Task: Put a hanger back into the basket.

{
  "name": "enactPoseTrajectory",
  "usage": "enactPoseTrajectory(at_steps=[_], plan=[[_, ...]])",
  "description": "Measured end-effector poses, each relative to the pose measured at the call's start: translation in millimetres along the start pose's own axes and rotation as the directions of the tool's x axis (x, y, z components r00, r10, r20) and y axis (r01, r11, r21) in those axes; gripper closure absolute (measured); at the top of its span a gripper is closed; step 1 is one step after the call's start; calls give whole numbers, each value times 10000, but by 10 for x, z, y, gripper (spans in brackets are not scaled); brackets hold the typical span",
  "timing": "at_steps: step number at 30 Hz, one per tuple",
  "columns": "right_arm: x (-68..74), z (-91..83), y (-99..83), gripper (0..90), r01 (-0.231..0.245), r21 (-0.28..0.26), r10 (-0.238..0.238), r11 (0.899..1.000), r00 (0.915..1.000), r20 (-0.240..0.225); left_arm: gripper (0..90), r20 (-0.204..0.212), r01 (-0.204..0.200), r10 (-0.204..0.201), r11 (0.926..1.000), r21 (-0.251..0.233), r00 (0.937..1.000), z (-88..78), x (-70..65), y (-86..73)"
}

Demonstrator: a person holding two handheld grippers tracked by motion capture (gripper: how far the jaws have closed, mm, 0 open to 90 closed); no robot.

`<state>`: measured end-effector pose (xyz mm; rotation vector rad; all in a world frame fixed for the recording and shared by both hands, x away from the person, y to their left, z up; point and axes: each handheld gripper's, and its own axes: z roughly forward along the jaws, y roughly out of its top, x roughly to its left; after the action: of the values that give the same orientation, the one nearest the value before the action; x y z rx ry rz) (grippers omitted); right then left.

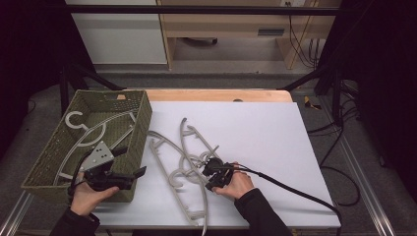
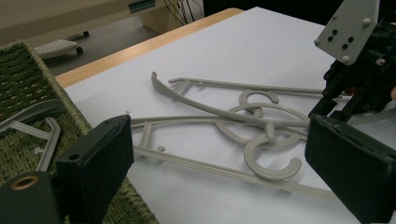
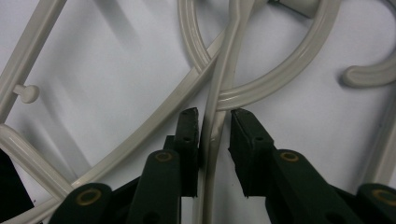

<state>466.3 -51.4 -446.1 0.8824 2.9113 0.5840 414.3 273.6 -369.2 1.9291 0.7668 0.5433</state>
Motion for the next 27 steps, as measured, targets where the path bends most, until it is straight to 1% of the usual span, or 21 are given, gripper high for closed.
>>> enactPoseTrajectory(at_steps=[2, 4, 7, 8, 9, 10, 12, 15, 18, 23, 24, 26, 27], plan=[[0, 16, 2, 765, 57, -23, -57, 10000, 10000, -76, 78, 4, -1, 1, 10000, 10, 10000, 2, 0, 0], [-5, 20, 2, 775, 71, 1, -71, 10000, 9999, -120, 79, 2, -29, 29, 10000, 10, 10000, 2, -1, 1], [-5, 12, 5, 784, -126, 36, 126, 9999, 9998, -168, 79, -1, -51, 51, 10000, 17, 10000, 2, -3, 1], [6, 11, 8, 789, -345, 69, 346, 9994, 9993, -120, 80, -2, -52, 52, 10000, 20, 10000, 2, -3, 1], [-10, 12, 4, 794, -241, 53, 241, 9997, 9996, -115, 80, -5, -61, 61, 10000, 25, 10000, 2, -3, 1], [-4, 6, 4, 800, -423, 90, 424, 9991, 9991, -93, 80, -6, -66, 66, 10000, 25, 10000, 2, -4, 1], [-21, -1, -3, 815, -405, 76, 405, 9992, 9992, 48, 80, -7, -76, 76, 10000, 21, 10000, 0, -4, 1], [-21, -39, -7, 819, -296, 82, 296, 9995, 9996, 6, 81, -6, -96, 96, 10000, 4, 10000, -7, -5, 4], [-21, -88, -4, 820, -475, -25, 474, 9989, 9988, -116, 82, -23, -121, 121, 9999, -14, 9999, -16, -8, 8], [-53, -201, -18, 822, -326, -190, 323, 9993, 9994, -143, 83, -30, -184, 184, 9998, -64, 9998, -33, -8, 16], [-51, -220, -21, 822, -432, -202, 428, 9989, 9989, -209, 83, -23, -179, 179, 9998, -78, 9998, -35, -10, 16], [-63, -259, -34, 822, -339, -331, 332, 9989, 9992, -213, 83, -14, -217, 217, 9997, -82, 9998, -39, -13, 19], [-67, -287, -42, 823, -376, -333, 366, 9987, 9988, -323, 83, -10, -237, 237, 9997, -83, 9997, -40, -14, 20]])
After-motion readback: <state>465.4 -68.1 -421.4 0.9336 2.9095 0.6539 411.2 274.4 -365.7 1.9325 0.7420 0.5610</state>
